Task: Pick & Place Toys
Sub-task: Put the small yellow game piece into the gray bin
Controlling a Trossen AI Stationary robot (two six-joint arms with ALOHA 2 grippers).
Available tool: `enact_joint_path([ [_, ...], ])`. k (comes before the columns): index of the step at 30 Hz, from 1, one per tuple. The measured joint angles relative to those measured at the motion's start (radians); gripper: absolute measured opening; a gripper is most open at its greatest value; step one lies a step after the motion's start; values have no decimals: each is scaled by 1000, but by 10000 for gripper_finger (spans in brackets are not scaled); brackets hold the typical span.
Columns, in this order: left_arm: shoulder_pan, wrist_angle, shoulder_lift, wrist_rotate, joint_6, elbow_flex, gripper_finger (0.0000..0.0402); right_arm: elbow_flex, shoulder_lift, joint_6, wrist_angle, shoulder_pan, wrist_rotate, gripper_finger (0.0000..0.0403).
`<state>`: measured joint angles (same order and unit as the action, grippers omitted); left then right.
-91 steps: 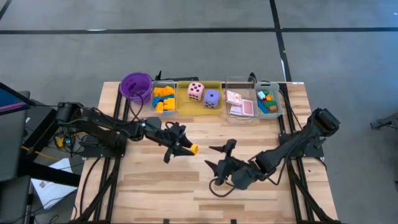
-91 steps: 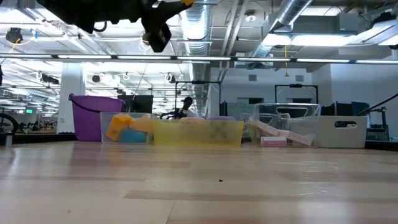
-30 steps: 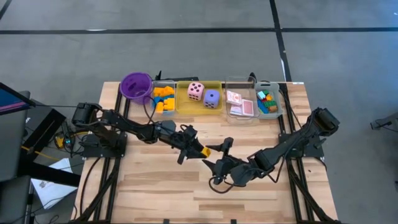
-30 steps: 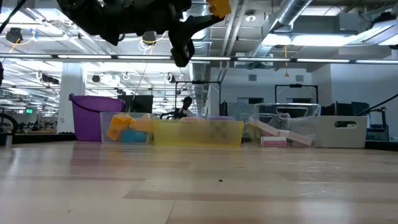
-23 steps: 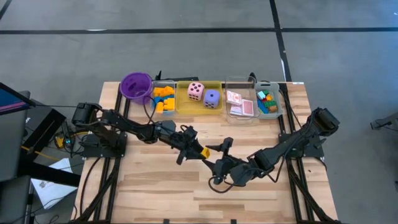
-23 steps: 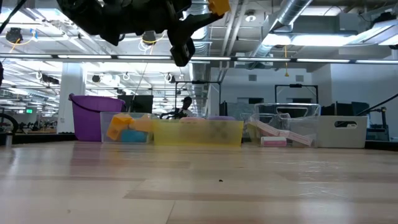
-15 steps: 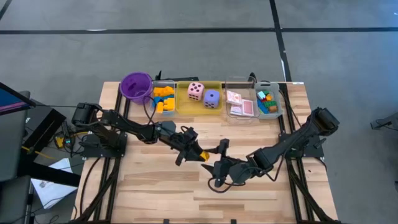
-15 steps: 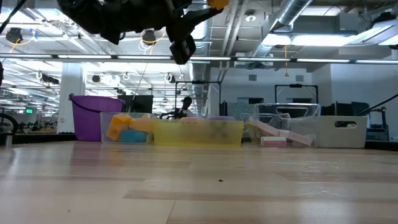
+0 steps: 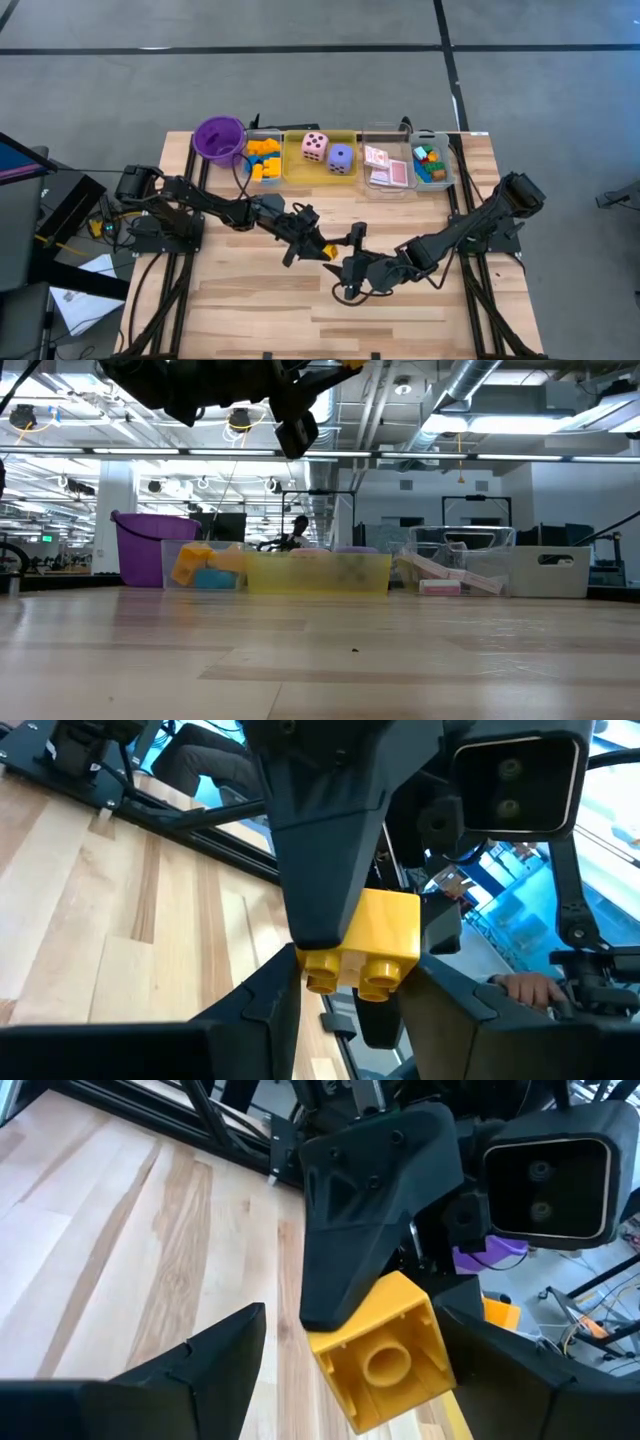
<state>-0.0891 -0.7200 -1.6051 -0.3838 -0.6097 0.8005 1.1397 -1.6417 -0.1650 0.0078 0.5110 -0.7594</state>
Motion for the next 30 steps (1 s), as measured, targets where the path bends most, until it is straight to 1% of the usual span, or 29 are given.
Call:
enact_joint_path([
  [3,0,1,0,0,1,0,131,0,0,0,0,0,0,279],
  [6,1,2,0,-1,1,0,131,0,0,0,0,0,0,263],
  [9,0,4,0,-1,1,0,132,0,0,-3,0,-1,-1,228],
  [14,0,8,0,-10,-24,-1,132,0,0,-29,-12,0,-5,149],
  [17,1,0,0,-9,-20,-2,141,0,-1,-23,-22,0,-7,144],
  [19,10,0,8,-9,-4,-2,158,0,0,5,-36,0,-14,144],
  [21,29,6,29,-31,16,-3,182,3,2,46,-42,3,-41,136],
  [24,68,98,107,-80,69,-3,216,3,2,76,-53,11,-88,139],
  [27,106,294,214,-92,183,1,240,0,-4,111,-64,22,-127,149],
  [28,118,363,242,-94,221,0,245,1,-2,125,-63,26,-158,149],
  [30,144,487,302,-87,278,-2,253,2,-1,169,-70,35,-273,146],
])
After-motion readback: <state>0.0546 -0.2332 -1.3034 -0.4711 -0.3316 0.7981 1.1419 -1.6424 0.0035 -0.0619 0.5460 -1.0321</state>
